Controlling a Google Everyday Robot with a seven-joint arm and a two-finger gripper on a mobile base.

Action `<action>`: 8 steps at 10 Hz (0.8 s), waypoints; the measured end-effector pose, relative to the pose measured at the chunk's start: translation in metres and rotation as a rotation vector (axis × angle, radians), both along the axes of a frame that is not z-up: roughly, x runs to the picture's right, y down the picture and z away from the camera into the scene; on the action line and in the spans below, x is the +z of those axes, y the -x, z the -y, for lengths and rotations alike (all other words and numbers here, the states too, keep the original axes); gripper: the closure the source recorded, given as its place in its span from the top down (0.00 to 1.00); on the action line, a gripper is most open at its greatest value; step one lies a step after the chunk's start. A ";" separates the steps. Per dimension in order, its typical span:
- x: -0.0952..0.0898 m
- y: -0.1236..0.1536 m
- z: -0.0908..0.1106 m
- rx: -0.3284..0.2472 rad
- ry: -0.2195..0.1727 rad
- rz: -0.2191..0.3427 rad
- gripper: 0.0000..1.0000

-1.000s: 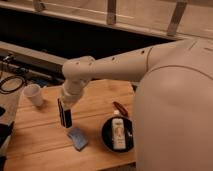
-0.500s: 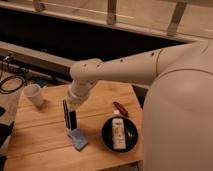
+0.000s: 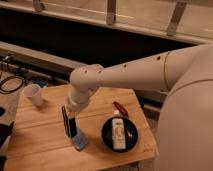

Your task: Place the eraser on the white sponge

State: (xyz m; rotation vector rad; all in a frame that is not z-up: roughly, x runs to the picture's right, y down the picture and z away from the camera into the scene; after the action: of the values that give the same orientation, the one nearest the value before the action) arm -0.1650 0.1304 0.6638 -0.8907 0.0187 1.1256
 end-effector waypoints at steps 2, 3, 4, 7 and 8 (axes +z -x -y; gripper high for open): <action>-0.002 -0.006 -0.006 0.009 -0.013 -0.011 0.00; -0.004 -0.011 -0.009 0.016 -0.019 -0.020 0.00; -0.006 -0.011 -0.012 0.014 -0.017 -0.019 0.00; -0.003 -0.015 -0.019 0.030 -0.016 -0.042 0.00; -0.002 -0.015 -0.020 0.030 -0.017 -0.046 0.00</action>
State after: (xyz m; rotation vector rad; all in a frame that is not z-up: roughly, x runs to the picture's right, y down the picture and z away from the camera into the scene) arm -0.1500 0.1500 0.6615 -0.8518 0.0338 1.1728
